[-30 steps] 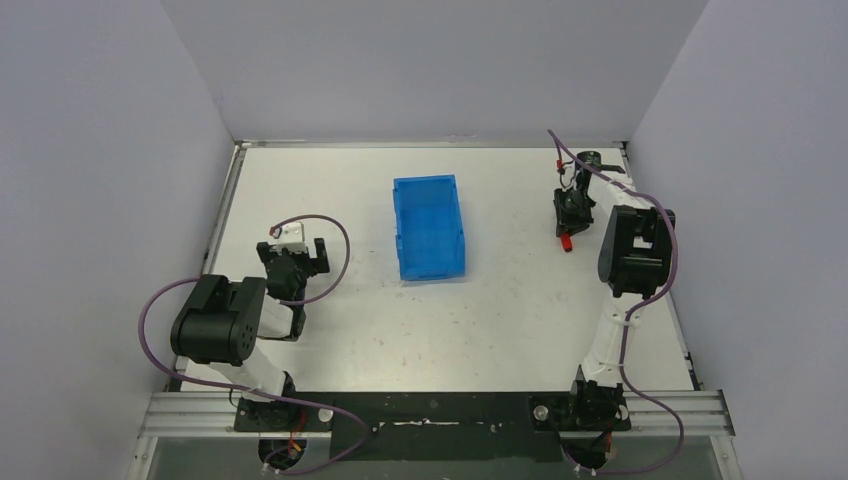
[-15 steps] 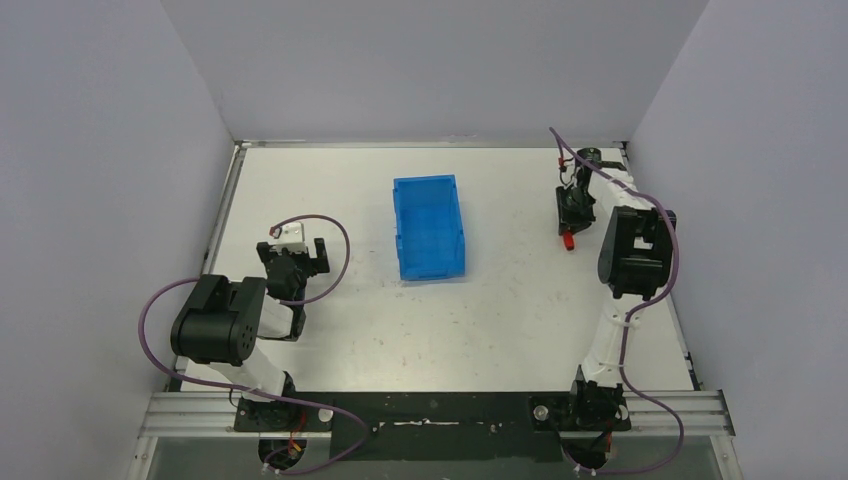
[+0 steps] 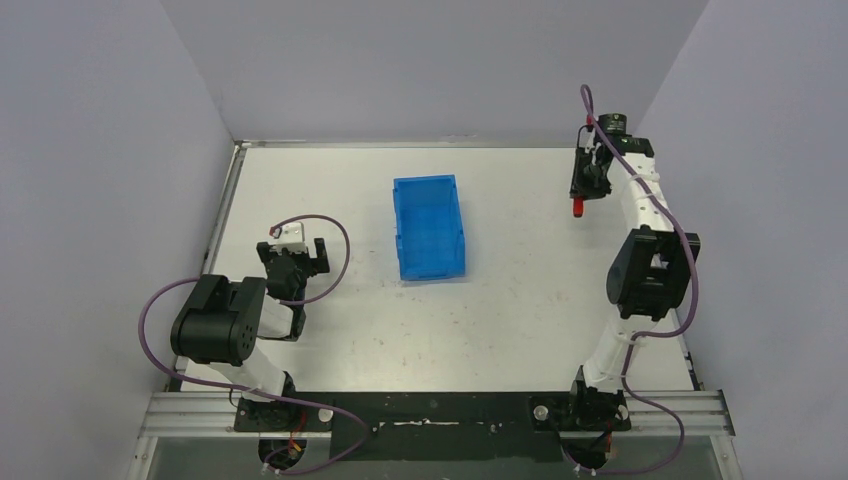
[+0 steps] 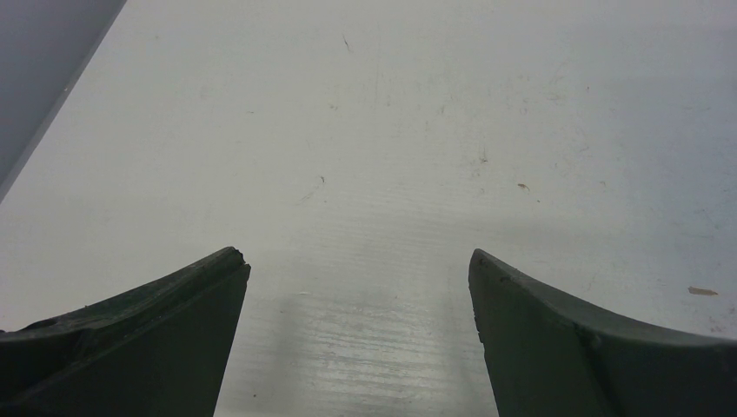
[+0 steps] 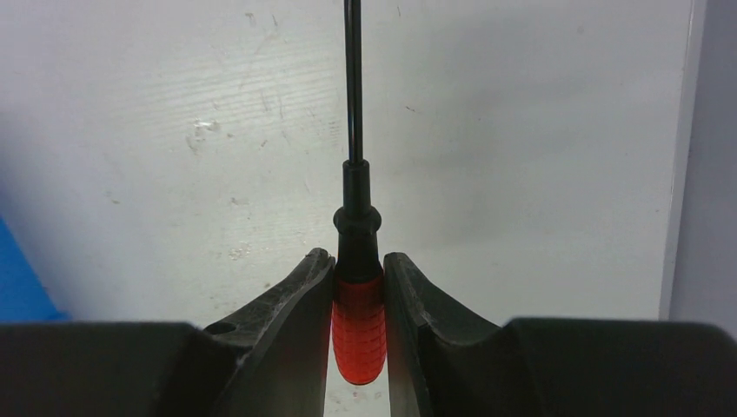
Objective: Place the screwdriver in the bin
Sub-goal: Pick up the screwdriver from the center of the board, then place the screwdriver in the bin.
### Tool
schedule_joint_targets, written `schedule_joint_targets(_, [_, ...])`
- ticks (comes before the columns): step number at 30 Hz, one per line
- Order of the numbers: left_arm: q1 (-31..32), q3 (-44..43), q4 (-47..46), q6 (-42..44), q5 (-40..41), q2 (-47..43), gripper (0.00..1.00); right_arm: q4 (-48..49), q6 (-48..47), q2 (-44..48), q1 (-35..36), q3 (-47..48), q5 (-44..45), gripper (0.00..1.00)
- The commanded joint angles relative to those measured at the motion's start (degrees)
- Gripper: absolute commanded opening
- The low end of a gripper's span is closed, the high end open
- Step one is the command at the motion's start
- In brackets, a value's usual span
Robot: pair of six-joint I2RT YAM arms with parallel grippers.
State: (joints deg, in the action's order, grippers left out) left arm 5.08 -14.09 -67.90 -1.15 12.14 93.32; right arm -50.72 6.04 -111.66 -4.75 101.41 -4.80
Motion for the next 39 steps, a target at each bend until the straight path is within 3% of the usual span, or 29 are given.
schedule_joint_targets(1, [-0.4,-0.5,-1.5,-0.5,-0.3,-1.1,0.97,-3.1,6.2,5.0,1.1,5.6,-1.7,0.0])
schedule_joint_targets(7, [-0.3,-0.5,-1.5,-0.5,-0.3,-1.0,0.97,-8.7,10.0,5.1,4.0,11.5,-2.7,0.0])
schedule_joint_targets(15, [-0.3,-0.4,-1.5,-0.5,-0.3,-1.1,0.97,-13.5,13.0,3.8,14.0,19.6,1.4,0.0])
schedule_joint_targets(29, [-0.3,-0.5,-1.5,-0.5,-0.3,-1.1,0.97,-5.4,18.4,3.8,32.8,15.1,5.8,0.0])
schedule_joint_targets(39, [-0.3,-0.5,-1.5,-0.5,-0.3,-1.1,0.97,0.6,23.2,1.7,41.1,10.1,11.1,0.0])
